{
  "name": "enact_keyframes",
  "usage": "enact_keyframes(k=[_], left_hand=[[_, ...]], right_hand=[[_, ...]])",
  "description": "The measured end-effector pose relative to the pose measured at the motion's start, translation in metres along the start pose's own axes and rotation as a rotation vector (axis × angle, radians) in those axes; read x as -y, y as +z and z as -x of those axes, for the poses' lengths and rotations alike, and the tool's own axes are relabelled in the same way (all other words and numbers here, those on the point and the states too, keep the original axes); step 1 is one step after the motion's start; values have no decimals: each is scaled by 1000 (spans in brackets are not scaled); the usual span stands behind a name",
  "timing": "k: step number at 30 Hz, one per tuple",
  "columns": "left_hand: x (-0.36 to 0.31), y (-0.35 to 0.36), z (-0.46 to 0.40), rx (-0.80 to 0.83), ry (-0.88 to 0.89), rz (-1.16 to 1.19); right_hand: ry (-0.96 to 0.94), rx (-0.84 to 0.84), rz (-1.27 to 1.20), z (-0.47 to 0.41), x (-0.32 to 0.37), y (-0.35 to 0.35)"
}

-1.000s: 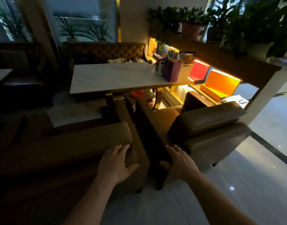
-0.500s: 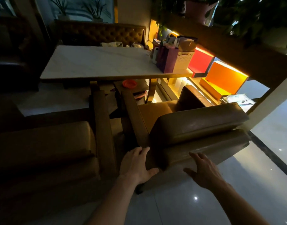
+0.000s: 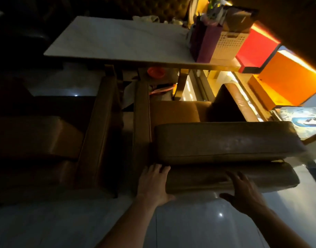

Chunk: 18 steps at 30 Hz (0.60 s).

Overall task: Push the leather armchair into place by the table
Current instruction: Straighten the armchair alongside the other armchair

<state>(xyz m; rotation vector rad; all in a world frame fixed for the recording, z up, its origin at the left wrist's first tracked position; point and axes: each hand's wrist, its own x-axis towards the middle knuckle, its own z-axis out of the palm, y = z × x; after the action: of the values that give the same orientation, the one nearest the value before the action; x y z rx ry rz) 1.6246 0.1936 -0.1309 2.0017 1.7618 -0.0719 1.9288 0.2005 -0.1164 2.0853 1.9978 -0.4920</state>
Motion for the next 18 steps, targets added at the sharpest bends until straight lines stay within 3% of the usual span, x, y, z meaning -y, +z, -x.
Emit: enact_keyframes(k=[6, 18], left_hand=[[-15, 28, -16, 30, -179, -23], [-4, 55, -39, -80, -155, -50]], right_hand=[[-110, 114, 140, -55, -54, 11], [-114, 33, 190, -87, -56, 38]])
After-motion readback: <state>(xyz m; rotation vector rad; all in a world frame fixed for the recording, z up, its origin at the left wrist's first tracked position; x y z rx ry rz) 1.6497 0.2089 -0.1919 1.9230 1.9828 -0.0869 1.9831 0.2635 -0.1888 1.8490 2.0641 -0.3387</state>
